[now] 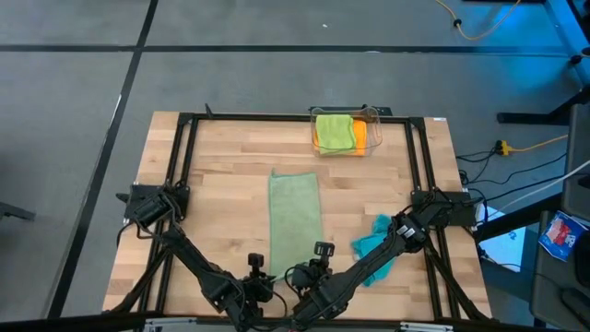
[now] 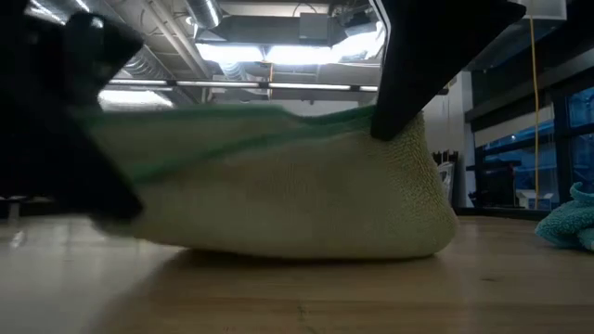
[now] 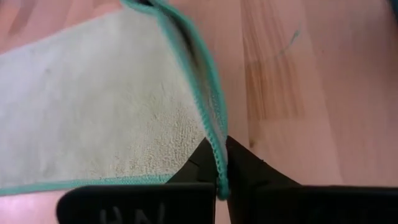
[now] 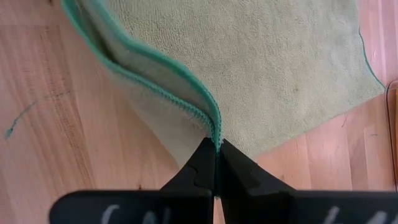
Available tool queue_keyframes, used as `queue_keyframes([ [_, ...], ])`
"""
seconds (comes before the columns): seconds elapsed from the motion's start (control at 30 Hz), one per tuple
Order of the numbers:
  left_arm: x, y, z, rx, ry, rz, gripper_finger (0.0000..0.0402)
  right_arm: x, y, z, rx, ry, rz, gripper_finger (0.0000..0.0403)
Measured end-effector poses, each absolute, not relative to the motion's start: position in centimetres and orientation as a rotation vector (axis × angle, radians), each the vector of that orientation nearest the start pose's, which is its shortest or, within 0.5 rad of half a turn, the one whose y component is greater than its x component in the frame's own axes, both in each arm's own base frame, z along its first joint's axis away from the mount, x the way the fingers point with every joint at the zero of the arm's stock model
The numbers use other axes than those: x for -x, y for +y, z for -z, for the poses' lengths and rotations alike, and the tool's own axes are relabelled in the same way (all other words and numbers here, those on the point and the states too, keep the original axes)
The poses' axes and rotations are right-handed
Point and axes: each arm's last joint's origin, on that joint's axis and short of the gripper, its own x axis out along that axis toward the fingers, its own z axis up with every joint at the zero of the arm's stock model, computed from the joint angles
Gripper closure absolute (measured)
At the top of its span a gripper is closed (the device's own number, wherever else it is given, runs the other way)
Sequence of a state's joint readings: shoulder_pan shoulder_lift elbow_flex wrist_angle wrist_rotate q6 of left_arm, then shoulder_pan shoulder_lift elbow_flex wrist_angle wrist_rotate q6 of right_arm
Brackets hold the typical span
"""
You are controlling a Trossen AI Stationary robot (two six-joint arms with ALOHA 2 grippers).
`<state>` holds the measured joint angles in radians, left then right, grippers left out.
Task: Fold microfiber towels
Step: Fold the green microfiber towel
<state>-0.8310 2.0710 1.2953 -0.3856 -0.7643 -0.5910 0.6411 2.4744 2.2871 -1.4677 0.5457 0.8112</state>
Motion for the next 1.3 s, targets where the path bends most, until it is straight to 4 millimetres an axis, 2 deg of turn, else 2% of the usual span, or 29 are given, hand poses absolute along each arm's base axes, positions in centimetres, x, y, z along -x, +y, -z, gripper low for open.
queue_keyframes([
  [0.13,-28.3,-27.8,-14.1,-0.253,0.754,-0.177,0.0400,-38.8,26.8,-18.8,0.239,1.240,0.459,0.0396],
  [0.27,-28.5,-27.3,-14.8,-0.233,0.765,-0.172,0.0398,-39.1,26.4,-18.8,0.234,1.241,0.467,0.0396],
  [0.43,-28.9,-26.9,-14.6,-0.183,0.806,-0.160,0.0371,-39.2,26.2,-18.8,0.232,1.242,0.470,0.0396],
  [0.77,-29.0,-26.8,-14.6,-0.173,0.815,-0.158,0.0262,-39.2,26.3,-18.8,0.232,1.242,0.470,0.0396],
  [0.9,-29.0,-27.0,-14.7,-0.136,0.805,-0.159,0.0230,-39.2,26.2,-18.8,0.229,1.244,0.469,0.0396],
  [1.13,-29.2,-27.3,-14.8,-0.077,0.777,-0.154,0.0214,-39.5,25.8,-18.8,0.211,1.255,0.475,0.0396],
  [1.3,-29.8,-26.9,-13.5,-0.094,0.798,-0.180,0.0214,-39.7,25.7,-18.8,0.207,1.252,0.474,0.0396],
])
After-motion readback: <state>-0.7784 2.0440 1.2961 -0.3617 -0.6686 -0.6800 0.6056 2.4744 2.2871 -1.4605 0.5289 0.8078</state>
